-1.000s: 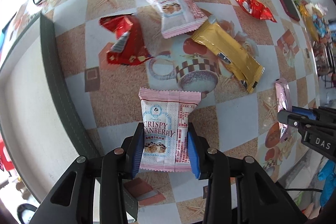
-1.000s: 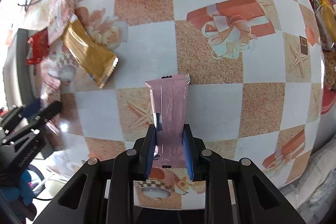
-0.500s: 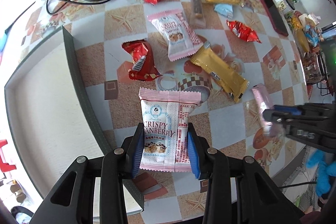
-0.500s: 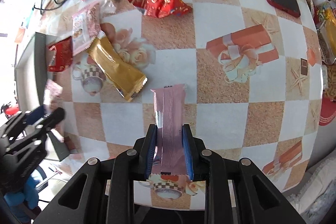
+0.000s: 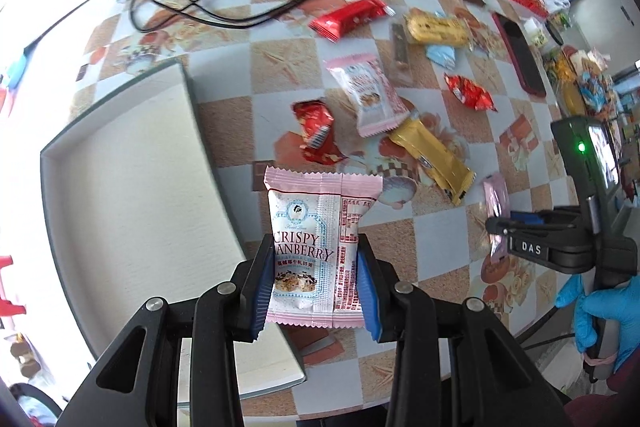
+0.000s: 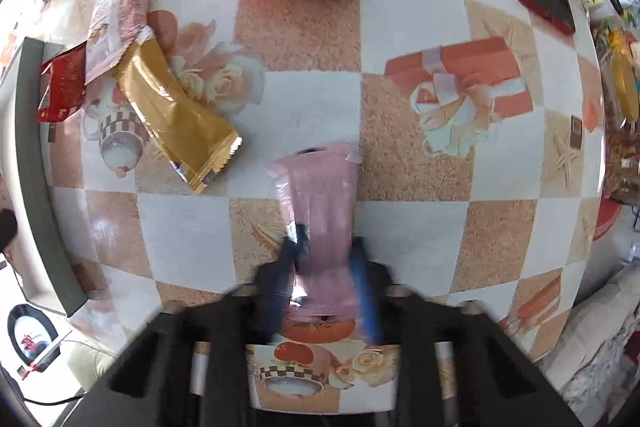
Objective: Organize snacks
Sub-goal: 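Carry both pink snacks to the white tray and release them inside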
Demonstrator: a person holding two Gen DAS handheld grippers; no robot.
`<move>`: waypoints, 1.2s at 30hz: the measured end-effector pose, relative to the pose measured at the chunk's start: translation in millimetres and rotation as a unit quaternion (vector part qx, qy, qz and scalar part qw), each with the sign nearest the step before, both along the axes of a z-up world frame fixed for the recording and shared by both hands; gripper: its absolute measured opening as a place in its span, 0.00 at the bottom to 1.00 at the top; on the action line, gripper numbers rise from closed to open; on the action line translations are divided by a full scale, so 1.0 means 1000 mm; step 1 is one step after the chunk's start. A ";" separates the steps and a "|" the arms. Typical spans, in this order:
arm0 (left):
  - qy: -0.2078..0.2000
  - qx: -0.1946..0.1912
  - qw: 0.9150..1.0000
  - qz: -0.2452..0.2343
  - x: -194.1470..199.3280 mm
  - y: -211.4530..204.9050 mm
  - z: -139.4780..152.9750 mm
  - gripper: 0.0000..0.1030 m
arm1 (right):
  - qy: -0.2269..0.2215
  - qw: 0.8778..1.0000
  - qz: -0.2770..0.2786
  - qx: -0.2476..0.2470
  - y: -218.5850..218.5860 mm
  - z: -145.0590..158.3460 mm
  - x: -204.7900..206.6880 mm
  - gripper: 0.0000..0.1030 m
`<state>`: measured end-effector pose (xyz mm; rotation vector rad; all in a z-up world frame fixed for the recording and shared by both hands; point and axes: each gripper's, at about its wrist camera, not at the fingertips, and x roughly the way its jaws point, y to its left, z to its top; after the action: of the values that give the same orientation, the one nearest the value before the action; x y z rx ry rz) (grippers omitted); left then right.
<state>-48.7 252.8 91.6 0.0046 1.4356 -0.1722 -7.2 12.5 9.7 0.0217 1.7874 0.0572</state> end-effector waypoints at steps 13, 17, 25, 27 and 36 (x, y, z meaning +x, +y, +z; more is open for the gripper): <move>-0.035 0.019 0.995 0.086 -0.002 0.069 0.016 0.40 | -0.071 0.991 0.056 0.102 0.069 0.075 0.045 0.25; -0.033 0.024 0.993 0.112 -0.006 0.093 0.014 0.40 | -0.083 0.984 0.093 0.128 0.110 0.084 0.051 0.25; -0.024 0.035 0.988 0.149 -0.019 0.130 0.004 0.40 | -0.078 0.971 0.155 0.165 0.216 0.083 0.017 0.25; -0.020 0.039 0.987 0.154 -0.025 0.135 0.000 0.40 | -0.074 0.967 0.171 0.172 0.232 0.083 0.016 0.25; 0.014 0.040 0.987 0.158 -0.043 0.145 -0.025 0.40 | -0.043 0.961 0.203 0.183 0.288 0.067 0.008 0.25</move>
<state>-91.5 397.8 66.6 -0.1582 1.4507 0.1467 0.4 300.5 76.6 -0.0809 1.6481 0.6743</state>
